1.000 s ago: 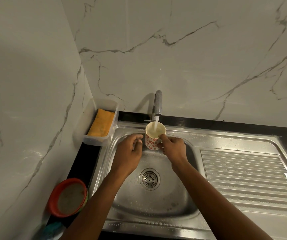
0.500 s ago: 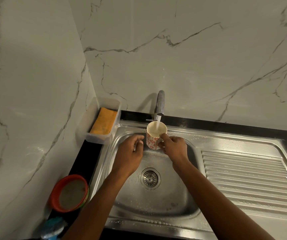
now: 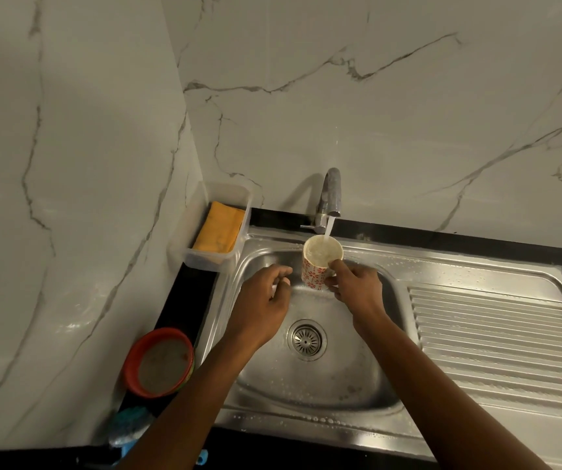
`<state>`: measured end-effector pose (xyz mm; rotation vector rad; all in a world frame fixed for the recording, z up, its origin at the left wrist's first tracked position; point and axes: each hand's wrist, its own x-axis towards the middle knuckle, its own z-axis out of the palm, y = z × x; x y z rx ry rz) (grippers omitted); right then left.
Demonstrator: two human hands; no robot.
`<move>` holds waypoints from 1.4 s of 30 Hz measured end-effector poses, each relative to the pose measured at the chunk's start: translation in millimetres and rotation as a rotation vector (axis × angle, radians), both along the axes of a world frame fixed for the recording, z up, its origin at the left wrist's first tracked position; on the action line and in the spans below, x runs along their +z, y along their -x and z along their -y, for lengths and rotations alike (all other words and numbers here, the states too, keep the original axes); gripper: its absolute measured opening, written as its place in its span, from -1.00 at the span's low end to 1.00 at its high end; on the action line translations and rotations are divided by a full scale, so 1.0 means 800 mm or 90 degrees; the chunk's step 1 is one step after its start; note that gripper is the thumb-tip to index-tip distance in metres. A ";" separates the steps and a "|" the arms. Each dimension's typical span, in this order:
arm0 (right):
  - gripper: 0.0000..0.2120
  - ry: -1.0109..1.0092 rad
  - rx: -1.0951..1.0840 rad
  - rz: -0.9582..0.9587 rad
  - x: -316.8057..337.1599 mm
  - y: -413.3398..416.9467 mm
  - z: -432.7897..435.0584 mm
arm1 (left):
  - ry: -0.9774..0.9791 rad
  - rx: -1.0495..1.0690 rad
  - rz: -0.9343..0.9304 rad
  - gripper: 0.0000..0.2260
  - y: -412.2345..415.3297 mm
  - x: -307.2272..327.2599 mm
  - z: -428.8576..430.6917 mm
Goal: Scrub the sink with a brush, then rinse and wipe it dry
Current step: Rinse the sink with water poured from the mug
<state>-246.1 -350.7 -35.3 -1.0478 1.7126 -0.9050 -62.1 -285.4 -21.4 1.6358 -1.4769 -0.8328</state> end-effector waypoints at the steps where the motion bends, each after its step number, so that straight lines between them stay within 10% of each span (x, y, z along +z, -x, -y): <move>1: -0.78 -0.006 0.012 -0.004 -0.002 0.001 -0.006 | -0.005 0.000 -0.001 -0.75 -0.001 -0.001 -0.010; 24: -0.58 0.110 0.730 -0.393 -0.032 -0.088 -0.099 | -0.463 -0.016 0.391 -0.30 -0.019 -0.109 -0.211; 42: -0.56 0.100 0.697 -0.466 -0.044 -0.077 -0.070 | -0.347 -0.113 0.485 -0.33 -0.037 -0.163 -0.182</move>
